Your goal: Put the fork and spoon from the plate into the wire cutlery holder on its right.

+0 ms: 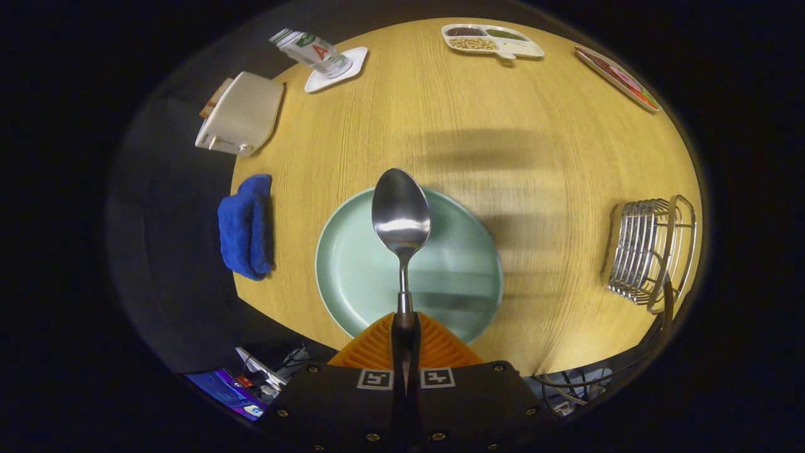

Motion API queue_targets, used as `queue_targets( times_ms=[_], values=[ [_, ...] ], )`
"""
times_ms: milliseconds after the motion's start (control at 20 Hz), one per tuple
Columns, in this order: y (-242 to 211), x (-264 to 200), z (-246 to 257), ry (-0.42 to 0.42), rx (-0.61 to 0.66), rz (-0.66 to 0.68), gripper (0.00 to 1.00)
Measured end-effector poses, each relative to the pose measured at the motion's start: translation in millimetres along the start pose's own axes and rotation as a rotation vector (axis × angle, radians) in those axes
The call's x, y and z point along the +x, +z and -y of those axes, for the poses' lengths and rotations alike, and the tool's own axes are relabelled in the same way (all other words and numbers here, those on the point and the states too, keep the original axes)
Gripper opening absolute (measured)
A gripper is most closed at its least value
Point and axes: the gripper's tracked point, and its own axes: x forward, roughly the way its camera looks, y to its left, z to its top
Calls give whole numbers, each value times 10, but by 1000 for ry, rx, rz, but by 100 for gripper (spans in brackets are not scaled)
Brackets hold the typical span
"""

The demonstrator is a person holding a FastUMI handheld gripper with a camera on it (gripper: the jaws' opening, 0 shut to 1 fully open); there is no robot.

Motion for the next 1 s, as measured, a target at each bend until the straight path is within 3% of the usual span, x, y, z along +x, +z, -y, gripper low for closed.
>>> queue_targets(
  times_ms=[350,700,1000],
  values=[
    [227,-612,543,-10,114,119,1],
    [47,-1014,1189,-30,228,160,1],
    [-216,-1096,1596,-58,276,124,1]
  ],
)
